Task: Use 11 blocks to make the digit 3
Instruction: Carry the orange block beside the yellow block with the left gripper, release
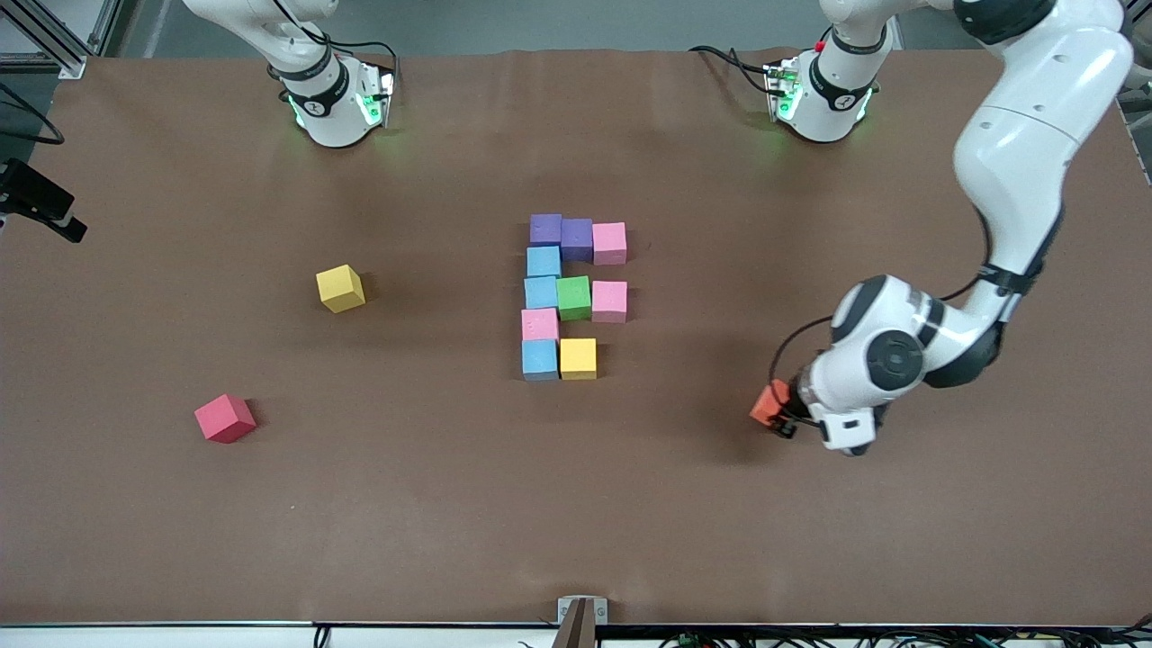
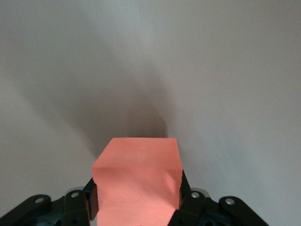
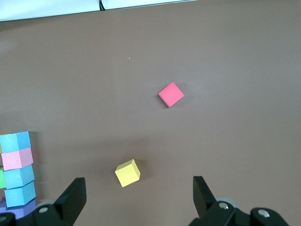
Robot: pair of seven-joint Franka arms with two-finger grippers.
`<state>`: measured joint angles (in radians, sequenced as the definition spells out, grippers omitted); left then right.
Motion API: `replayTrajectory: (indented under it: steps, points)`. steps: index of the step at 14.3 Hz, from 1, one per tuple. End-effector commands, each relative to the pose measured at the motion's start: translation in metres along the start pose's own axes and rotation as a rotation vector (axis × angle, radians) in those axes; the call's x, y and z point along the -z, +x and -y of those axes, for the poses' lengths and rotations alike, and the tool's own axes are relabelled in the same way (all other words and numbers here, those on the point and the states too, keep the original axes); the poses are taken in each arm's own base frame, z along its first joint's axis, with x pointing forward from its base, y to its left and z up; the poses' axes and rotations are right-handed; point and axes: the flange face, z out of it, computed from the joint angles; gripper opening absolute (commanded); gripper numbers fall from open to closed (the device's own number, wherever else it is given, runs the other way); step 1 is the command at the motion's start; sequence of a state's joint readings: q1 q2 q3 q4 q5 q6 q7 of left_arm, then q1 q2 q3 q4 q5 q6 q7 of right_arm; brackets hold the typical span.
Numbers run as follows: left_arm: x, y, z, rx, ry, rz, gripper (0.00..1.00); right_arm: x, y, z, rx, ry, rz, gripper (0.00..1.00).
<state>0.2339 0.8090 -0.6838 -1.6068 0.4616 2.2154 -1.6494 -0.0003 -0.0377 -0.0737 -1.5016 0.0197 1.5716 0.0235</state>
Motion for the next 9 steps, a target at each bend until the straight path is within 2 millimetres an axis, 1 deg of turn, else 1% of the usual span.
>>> replayTrajectory:
  steps: [1,2,3,4,5,7,9]
  points:
    - [0.003,-0.063,-0.02,0.207,-0.028,0.048,0.15,0.003,0.003,0.001,0.003,0.0,-0.006,1.0]
    - [0.001,-0.079,-0.023,0.29,-0.05,0.055,0.15,0.002,0.003,0.001,0.003,0.0,-0.003,1.0]
    - [-0.007,-0.098,-0.025,0.346,-0.048,0.057,0.15,0.002,0.003,0.001,0.003,0.0,-0.004,1.0]
    - [-0.011,-0.119,-0.025,0.36,-0.042,0.059,0.15,0.0,0.004,0.002,0.004,-0.001,-0.001,1.0]
    - [-0.02,-0.133,-0.027,0.39,-0.034,0.051,0.15,0.0,0.004,0.002,0.004,-0.001,-0.001,1.0]
    - [-0.03,-0.166,-0.035,0.449,-0.041,0.026,0.15,0.0,0.004,0.002,0.004,-0.001,-0.001,1.0]
    - [-0.042,-0.189,-0.039,0.499,-0.051,-0.018,0.15,0.0,0.004,0.002,0.004,-0.001,-0.001,1.0]
